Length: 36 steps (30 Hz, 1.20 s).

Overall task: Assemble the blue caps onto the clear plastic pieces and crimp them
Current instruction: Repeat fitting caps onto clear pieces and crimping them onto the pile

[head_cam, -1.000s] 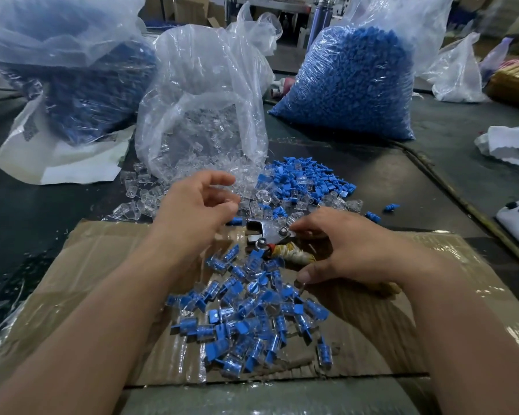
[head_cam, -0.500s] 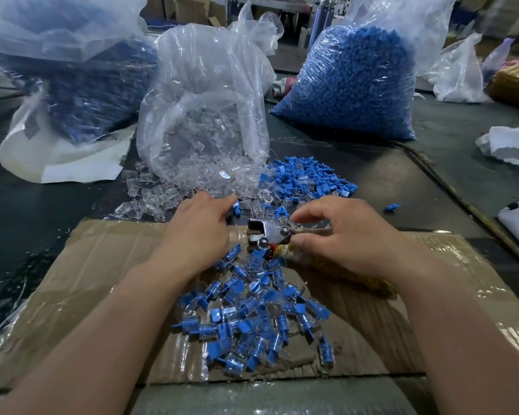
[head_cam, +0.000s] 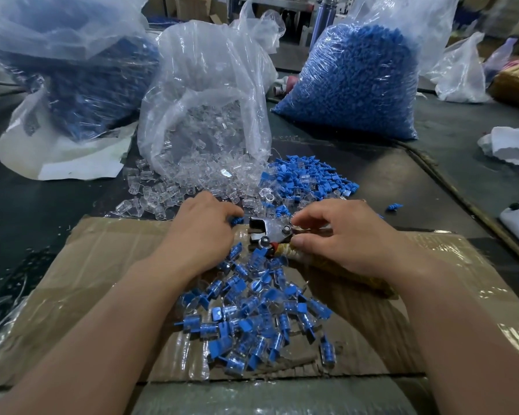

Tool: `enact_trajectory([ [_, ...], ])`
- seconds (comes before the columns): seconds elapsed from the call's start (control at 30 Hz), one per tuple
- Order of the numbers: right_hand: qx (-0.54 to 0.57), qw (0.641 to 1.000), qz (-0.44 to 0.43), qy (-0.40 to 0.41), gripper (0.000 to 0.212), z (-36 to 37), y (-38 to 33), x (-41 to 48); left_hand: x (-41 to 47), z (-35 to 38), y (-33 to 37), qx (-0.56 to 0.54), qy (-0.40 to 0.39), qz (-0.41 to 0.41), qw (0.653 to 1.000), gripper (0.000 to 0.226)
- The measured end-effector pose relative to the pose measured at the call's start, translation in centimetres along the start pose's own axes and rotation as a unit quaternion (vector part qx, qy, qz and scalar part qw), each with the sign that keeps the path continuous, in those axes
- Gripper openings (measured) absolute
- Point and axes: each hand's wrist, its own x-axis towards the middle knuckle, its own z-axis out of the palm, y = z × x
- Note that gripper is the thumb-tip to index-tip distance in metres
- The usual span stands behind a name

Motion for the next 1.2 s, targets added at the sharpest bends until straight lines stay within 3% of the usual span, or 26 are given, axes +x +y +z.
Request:
enact_trajectory([
  [0.27, -0.001, 1.000, 0.002, -0.002, 0.028, -0.1, 0.0, 0.0, -0.2, -0.3, 0.1, -0.024, 0.019, 0.037, 0.999, 0.023],
  [0.43, -0.008, 1.000, -0.006, 0.001, 0.029, -0.2, -0.1, -0.1, -0.5, -0.5, 0.6, -0.070, 0.052, 0.017, 0.996, 0.017],
  [0.5, -0.014, 0.999, -0.018, 0.032, 0.030, -0.2, -0.1, -0.1, -0.8, -0.9, 1.0, -0.182, 0.064, -0.003, 0.981, 0.014],
  [0.6, 0.059, 0.990, -0.043, 0.125, 0.033, -0.2, -0.7, 0.0, -1.4, -2.1, 1.5, -0.423, -0.006, -0.013, 0.906, 0.013],
  [0.67, 0.137, 0.977, -0.053, 0.157, 0.037, 0.0, -1.2, 0.0, -1.8, -2.6, 1.8, -0.465, -0.051, 0.006, 0.884, 0.014],
  [0.8, 0.188, 0.964, -0.082, 0.168, 0.037, 0.8, -2.1, 0.0, -2.1, -2.5, 2.1, -0.480, -0.085, 0.036, 0.872, 0.024],
  [0.97, 0.241, 0.940, -0.094, 0.223, 0.018, 1.5, -2.7, 0.1, -2.1, -2.4, 2.2, -0.502, -0.095, 0.032, 0.859, 0.021],
  [1.2, 0.245, 0.945, -0.096, 0.194, 0.027, 1.5, -2.9, 0.1, -2.2, -2.5, 2.2, -0.501, -0.089, 0.026, 0.861, 0.023],
])
